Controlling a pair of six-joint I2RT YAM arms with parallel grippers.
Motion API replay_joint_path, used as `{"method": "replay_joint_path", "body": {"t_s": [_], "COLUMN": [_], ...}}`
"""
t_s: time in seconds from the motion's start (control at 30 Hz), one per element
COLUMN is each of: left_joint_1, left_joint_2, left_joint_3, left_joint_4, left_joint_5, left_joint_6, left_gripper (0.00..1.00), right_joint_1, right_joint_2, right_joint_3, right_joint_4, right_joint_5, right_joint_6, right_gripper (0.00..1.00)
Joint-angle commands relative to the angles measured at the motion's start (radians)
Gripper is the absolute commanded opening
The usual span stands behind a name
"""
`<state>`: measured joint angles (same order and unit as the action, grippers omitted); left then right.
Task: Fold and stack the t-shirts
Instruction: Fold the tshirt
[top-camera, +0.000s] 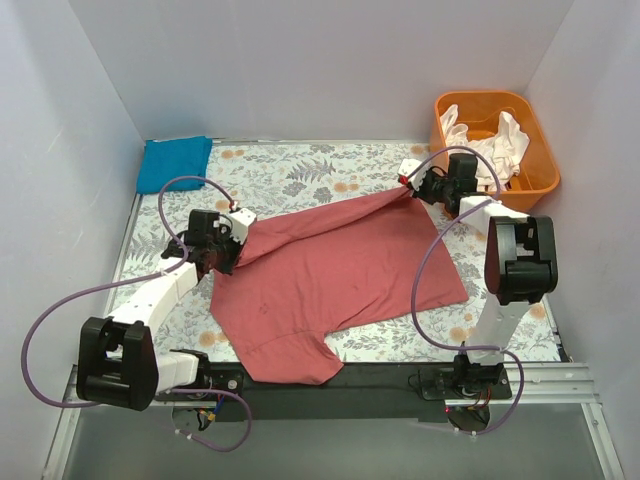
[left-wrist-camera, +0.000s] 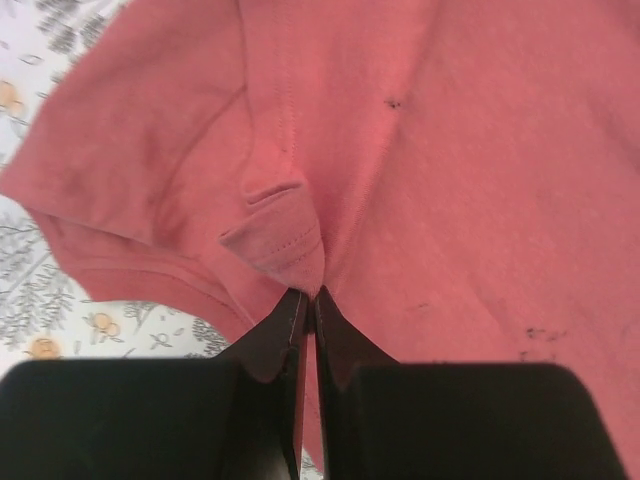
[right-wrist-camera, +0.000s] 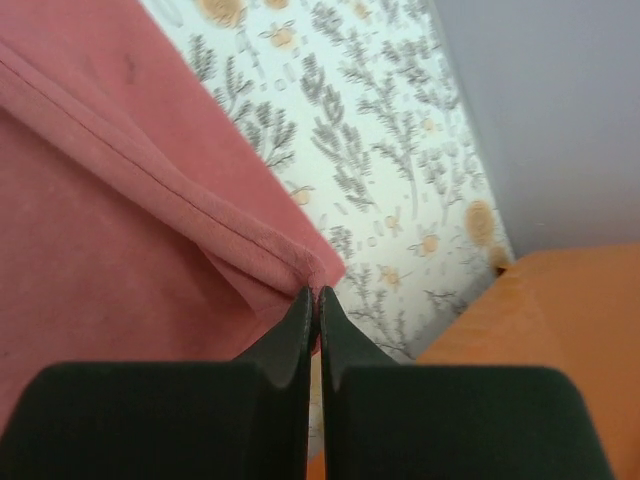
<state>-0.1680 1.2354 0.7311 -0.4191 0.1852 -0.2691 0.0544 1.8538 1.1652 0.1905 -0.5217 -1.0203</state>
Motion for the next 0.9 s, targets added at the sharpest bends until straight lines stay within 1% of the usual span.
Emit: {"method": "replay_joint_path", "body": {"t_s": [0.0, 0.07, 0.1, 0.13, 0.17, 0.23, 0.27, 0.3, 0.33, 0.37, 0.4, 0.47, 0.5, 0.53, 0.6, 0.63, 0.67, 0.73, 0.77, 0.83, 0.87], "left_joint_1": [-0.008, -0.008, -0.008, -0.008, -0.005, 0.018, 0.069, 0.102, 0.134, 0.166, 0.203, 0.214, 0.216, 0.217, 0.219, 0.222, 0.243, 0.274, 0.303, 0.331, 0.352], "left_joint_2": [-0.011, -0.019, -0.042, -0.054, -0.065, -0.068, -0.06, -0.051, -0.021, -0.005, 0.01, 0.058, 0.071, 0.096, 0.13, 0.148, 0.173, 0.231, 0.248, 0.303, 0.32], "left_joint_3": [-0.025, -0.033, -0.035, -0.03, -0.015, 0.057, 0.086, 0.152, 0.178, 0.209, 0.209, 0.221, 0.226, 0.229, 0.235, 0.243, 0.261, 0.275, 0.292, 0.306, 0.313], "left_joint_4": [-0.021, -0.04, -0.059, -0.084, -0.119, -0.236, -0.275, -0.338, -0.362, -0.38, -0.376, -0.368, -0.342, -0.328, -0.31, -0.313, -0.317, -0.317, -0.317, -0.31, -0.302], "left_joint_5": [0.023, 0.039, 0.045, 0.057, 0.074, 0.126, 0.219, 0.262, 0.302, 0.327, 0.309, 0.284, 0.261, 0.254, 0.229, 0.224, 0.233, 0.264, 0.273, 0.299, 0.301], "left_joint_6": [-0.01, 0.017, 0.042, 0.056, 0.068, 0.096, 0.099, 0.1, 0.093, 0.084, 0.067, 0.021, -0.002, -0.043, -0.074, -0.085, -0.09, -0.11, -0.119, -0.142, -0.15], "left_gripper": [0.0, 0.04, 0.08, 0.21, 0.29, 0.32, 0.35, 0.43, 0.47, 0.49, 0.49, 0.49, 0.47, 0.45, 0.41, 0.4, 0.4, 0.35, 0.34, 0.31, 0.31], "right_joint_1": [0.002, 0.001, 0.001, 0.001, 0.001, 0.001, 0.001, 0.001, 0.001, 0.004, 0.002, 0.004, 0.013, 0.018, 0.033, 0.041, 0.045, 0.058, 0.058, 0.067, 0.07], "right_joint_2": [0.028, 0.041, 0.041, 0.035, 0.03, 0.009, -0.002, -0.011, -0.028, -0.04, -0.041, -0.048, -0.051, -0.06, -0.068, -0.076, -0.08, -0.091, -0.094, -0.111, -0.119], "right_joint_3": [0.033, 0.051, 0.054, 0.065, 0.076, 0.097, 0.117, 0.131, 0.142, 0.172, 0.191, 0.224, 0.24, 0.244, 0.245, 0.245, 0.245, 0.238, 0.234, 0.197, 0.182], "right_joint_4": [-0.086, -0.123, -0.129, -0.14, -0.182, -0.236, -0.256, -0.311, -0.338, -0.405, -0.443, -0.525, -0.554, -0.604, -0.646, -0.693, -0.716, -0.784, -0.804, -0.827, -0.841], "right_joint_5": [-0.017, 0.002, 0.009, 0.021, 0.022, 0.014, 0.003, -0.004, -0.015, -0.02, -0.026, -0.043, -0.041, -0.034, -0.021, -0.012, 0.008, 0.02, 0.025, 0.043, 0.049], "right_joint_6": [-0.076, -0.099, -0.109, -0.112, -0.113, -0.115, -0.11, -0.11, -0.109, -0.103, -0.1, -0.096, -0.095, -0.093, -0.098, -0.098, -0.1, -0.101, -0.097, -0.086, -0.086], "right_gripper": [0.01, 0.01, 0.07, 0.24, 0.33, 0.48, 0.62, 0.69, 0.76, 0.89, 0.91, 0.95, 0.95, 0.93, 0.87, 0.84, 0.76, 0.67, 0.56, 0.47, 0.45]}}
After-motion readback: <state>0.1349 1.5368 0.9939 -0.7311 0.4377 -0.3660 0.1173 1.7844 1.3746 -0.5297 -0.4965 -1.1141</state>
